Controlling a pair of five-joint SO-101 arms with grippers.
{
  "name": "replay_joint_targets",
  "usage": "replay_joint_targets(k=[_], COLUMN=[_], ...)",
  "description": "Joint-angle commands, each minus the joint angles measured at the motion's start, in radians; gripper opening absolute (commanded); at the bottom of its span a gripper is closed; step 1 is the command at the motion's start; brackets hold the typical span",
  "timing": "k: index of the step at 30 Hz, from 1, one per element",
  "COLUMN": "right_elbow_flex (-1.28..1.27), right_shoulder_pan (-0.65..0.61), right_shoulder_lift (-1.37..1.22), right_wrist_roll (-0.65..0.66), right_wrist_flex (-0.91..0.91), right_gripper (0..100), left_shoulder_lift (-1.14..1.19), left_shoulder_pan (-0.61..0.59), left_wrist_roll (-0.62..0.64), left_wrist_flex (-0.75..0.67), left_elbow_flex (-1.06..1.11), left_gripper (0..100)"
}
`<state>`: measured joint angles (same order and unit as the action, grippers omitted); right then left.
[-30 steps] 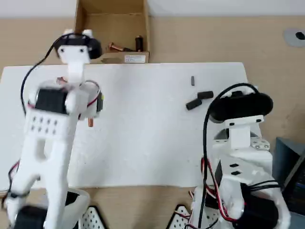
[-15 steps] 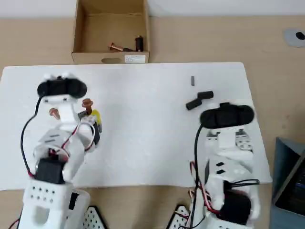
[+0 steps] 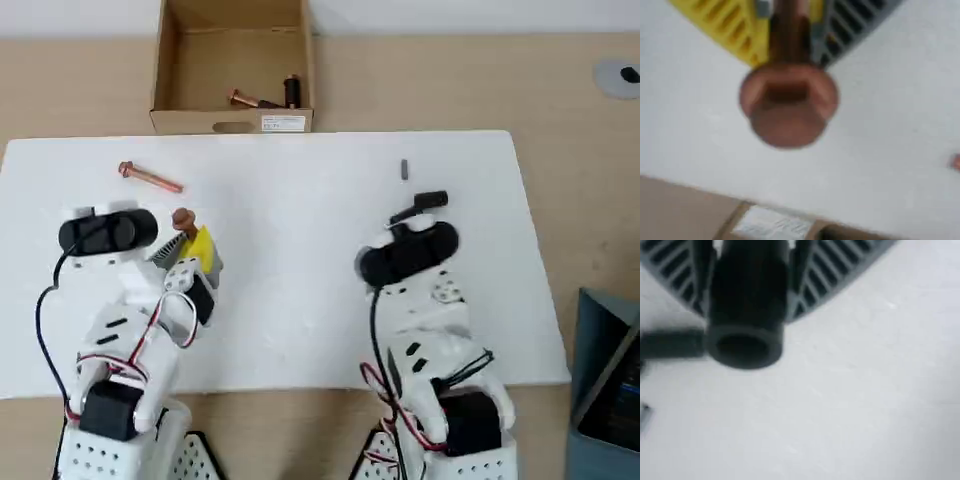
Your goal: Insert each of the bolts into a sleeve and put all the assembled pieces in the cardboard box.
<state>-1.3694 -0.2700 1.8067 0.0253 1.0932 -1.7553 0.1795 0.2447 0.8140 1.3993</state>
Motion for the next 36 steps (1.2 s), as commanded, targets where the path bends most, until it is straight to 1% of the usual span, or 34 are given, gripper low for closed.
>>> replay_joint_targets(k=[1,3,8,13,16,20,27,30,32,36], right_elbow_flex=[-0.031,-0.059,-0.11,-0.119,-0.119,-0.128,-0.131,-0.13,-0.13,-0.13], right_shoulder_pan=[-0.096,-0.156,-0.277,-0.364,-0.406,-0.45,-0.458,-0.456,-0.456,-0.456], right_shoulder_lift=[0.111,0.111,0.111,0.111,0.111,0.111,0.111,0.111,0.111,0.111], right_wrist_roll=[-0.009,-0.009,-0.009,-0.009,-0.006,-0.003,-0.002,0.0,0.031,0.072], right_wrist_flex=[-0.072,-0.106,-0.16,-0.167,-0.207,-0.23,-0.232,-0.261,-0.284,-0.293], right_gripper=[0.9,0.9,0.9,0.9,0.9,0.9,0.9,0.9,0.9,0.9], left_shoulder_lift=[-0.079,-0.073,-0.07,-0.07,-0.07,-0.07,-0.07,-0.068,-0.068,-0.068], left_shoulder_pan=[0.058,0.077,0.115,0.153,0.172,0.209,0.261,0.272,0.27,0.27], left_wrist_roll=[0.055,0.095,0.239,0.308,0.318,0.318,0.311,0.31,0.304,0.241], left_wrist_flex=[-0.031,-0.031,-0.04,-0.149,-0.204,-0.212,-0.206,-0.199,-0.199,-0.201], left_elbow_flex=[0.003,-0.006,-0.058,-0.097,-0.098,-0.098,-0.089,-0.075,-0.057,-0.035], left_gripper=[0,0,0,0,0,0,0,0,0,0])
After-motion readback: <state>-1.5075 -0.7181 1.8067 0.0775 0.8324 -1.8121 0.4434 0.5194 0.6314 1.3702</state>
